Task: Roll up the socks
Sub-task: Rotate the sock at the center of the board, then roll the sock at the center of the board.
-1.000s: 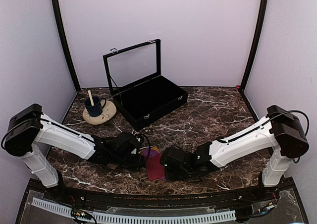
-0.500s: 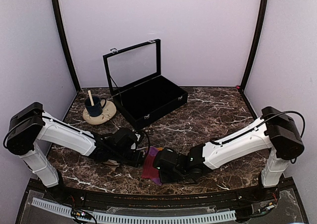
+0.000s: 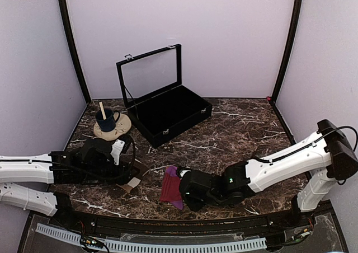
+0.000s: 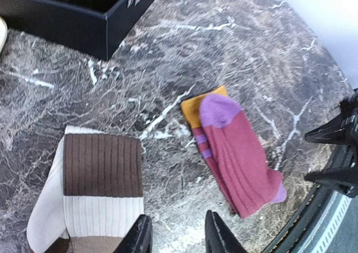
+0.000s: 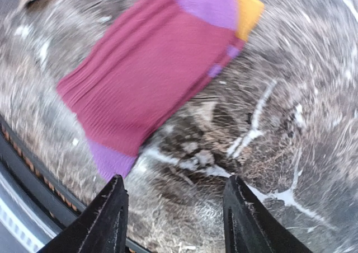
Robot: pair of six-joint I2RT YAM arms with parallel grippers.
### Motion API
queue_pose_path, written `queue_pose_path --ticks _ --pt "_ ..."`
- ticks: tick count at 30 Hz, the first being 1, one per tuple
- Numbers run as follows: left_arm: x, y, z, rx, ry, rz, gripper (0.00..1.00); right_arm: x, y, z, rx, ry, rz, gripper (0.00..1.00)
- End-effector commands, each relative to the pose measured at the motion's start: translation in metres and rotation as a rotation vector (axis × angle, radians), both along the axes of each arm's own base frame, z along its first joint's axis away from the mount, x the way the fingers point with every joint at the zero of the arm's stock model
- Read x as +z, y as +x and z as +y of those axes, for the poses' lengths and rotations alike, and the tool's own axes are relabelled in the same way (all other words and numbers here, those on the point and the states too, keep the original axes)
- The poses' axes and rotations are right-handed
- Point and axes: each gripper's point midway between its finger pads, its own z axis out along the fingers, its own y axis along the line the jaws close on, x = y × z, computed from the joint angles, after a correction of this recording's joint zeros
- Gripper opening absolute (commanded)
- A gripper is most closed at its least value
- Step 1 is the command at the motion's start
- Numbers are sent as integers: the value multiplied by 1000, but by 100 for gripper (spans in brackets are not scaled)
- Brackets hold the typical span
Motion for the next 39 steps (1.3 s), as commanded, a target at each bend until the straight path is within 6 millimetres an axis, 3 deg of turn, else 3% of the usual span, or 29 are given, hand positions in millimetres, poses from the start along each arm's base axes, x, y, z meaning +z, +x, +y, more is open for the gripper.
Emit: queue_pose_path --ticks 1,10,28,39 --pt "4 -6 7 -26 5 -42 36 17 -16 16 273 -106 -142 56" --pt "7 -5 8 12 -33 -39 39 10 -38 48 548 -283 -273 60" --pt "4 -3 5 20 -56 -48 40 -21 -41 45 726 -412 -317 62" --pt "1 3 2 35 -37 -58 43 -34 -26 40 757 -417 -257 57"
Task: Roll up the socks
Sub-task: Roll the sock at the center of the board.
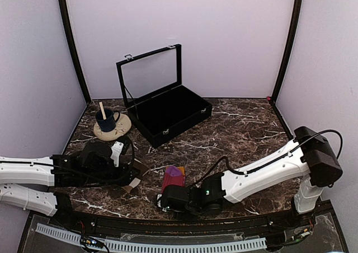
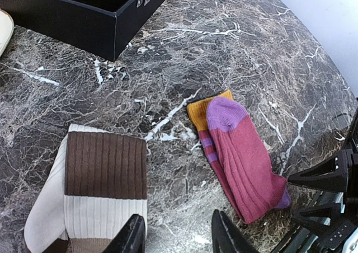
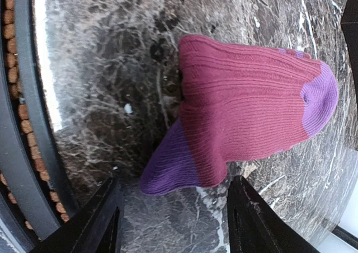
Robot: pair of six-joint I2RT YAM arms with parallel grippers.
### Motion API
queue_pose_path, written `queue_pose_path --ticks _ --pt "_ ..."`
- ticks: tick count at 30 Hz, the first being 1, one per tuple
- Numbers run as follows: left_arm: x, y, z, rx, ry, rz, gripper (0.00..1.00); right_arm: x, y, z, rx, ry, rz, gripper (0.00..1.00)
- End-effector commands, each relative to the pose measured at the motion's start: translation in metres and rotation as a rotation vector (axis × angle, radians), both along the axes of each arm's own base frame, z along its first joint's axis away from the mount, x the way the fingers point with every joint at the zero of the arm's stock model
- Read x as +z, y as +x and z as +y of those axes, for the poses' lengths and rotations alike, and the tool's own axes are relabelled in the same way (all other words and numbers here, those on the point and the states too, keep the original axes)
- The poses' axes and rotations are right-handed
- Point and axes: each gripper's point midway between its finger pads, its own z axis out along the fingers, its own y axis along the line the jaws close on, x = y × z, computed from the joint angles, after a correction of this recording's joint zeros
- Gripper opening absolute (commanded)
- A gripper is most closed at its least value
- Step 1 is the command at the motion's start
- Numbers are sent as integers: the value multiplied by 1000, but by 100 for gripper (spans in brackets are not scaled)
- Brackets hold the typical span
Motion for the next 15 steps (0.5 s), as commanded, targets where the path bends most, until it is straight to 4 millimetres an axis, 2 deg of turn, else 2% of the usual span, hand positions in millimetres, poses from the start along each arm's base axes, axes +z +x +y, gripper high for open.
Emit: queue_pose_path --ticks 1,15 --pt "0 4 -1 11 2 -21 43 -11 6 0 20 -13 39 56" --pt "1 10 -3 37 -5 -37 44 -25 -8 -6 94 -60 141 17"
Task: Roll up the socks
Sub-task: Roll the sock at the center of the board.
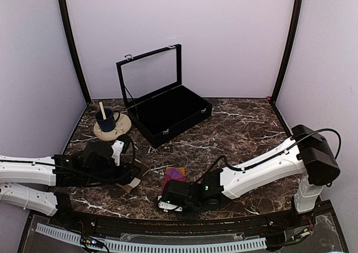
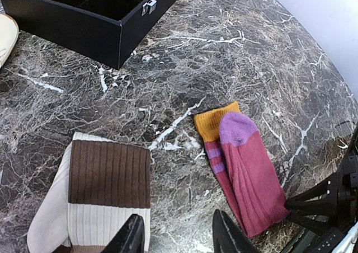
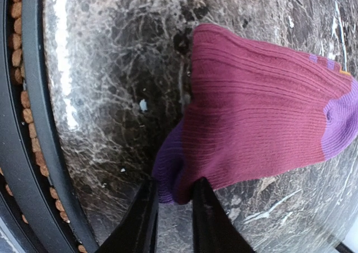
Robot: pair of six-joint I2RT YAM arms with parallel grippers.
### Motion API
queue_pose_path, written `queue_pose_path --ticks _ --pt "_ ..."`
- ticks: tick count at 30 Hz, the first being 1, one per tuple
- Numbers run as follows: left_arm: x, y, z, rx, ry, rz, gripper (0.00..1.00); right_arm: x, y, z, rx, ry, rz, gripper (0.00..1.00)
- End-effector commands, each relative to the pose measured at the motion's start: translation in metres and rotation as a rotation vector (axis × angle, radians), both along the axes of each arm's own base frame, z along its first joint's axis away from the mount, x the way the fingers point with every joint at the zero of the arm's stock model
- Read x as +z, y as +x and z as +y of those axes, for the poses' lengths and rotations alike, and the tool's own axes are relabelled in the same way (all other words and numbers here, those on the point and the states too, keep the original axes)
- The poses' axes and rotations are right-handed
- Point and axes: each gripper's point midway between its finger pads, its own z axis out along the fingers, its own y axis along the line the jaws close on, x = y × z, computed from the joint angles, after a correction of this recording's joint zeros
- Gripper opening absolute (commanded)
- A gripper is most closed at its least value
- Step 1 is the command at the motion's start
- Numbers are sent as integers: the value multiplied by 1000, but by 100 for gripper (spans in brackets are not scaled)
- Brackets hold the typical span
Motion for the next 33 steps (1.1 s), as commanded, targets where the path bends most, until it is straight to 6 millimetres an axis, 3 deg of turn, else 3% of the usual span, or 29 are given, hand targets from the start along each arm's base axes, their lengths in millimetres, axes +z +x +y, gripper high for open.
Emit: queue_pose_path --ticks 1,6,11,23,33 --pt "-1 2 -1 12 -2 -10 44 -13 -7 -5 39 -36 43 14" --pt "-4 3 -4 8 4 -5 44 -17 -7 -8 39 -52 58 4" --pt "-3 2 -6 -2 -7 2 44 -6 0 -5 -26 7 142 0" --pt "-10 -16 -22 -118 -52 46 46 17 18 4 -199 150 632 0" --pt "-15 -39 -62 -337 -86 53 50 31 16 6 -197 180 954 0"
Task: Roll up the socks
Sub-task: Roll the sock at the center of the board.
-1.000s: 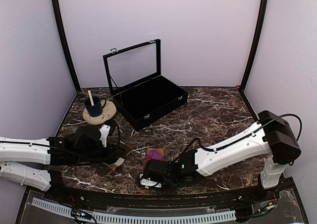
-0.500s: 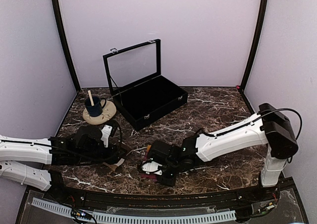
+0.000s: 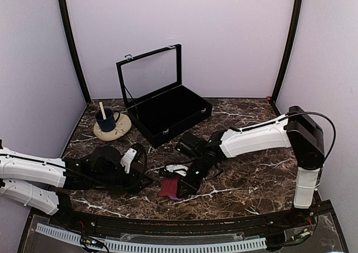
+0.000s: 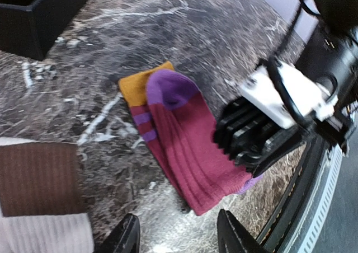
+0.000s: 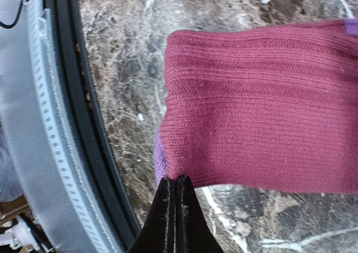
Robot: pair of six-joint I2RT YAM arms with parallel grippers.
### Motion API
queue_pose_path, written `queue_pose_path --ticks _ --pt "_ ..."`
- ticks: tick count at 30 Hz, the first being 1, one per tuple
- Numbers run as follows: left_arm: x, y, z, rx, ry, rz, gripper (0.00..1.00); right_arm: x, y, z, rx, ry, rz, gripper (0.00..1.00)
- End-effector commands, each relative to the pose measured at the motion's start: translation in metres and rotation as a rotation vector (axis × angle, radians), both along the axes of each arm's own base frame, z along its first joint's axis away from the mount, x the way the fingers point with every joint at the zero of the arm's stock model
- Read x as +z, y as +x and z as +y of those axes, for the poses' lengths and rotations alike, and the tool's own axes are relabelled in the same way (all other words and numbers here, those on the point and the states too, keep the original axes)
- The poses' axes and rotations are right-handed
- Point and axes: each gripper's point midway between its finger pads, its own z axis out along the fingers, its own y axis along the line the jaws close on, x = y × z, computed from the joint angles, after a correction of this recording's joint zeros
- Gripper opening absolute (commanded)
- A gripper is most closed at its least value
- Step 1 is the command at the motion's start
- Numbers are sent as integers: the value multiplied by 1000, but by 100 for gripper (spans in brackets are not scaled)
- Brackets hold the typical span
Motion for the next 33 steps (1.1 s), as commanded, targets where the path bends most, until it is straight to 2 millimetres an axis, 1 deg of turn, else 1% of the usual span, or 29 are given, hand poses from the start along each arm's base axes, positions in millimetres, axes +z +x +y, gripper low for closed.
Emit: queue_pose_path --ticks 1,8,14,19,26,33 --pt "-1 -16 -26 -153 -26 -10 51 13 -13 4 29 44 192 0" --pt "-13 -31 -60 -321 33 -9 56 15 -2 -4 6 54 294 0" --pt "-22 -37 -78 -410 83 -19 60 13 4 -11 0 51 332 0" --pt "-30 -37 -82 -443 129 -29 61 13 5 -8 0 65 356 0" --pt "-38 -33 -84 -470 180 -50 60 12 7 -5 4 68 378 0" --pt "-48 -38 -86 -515 201 -34 57 10 8 -4 2 64 396 0"
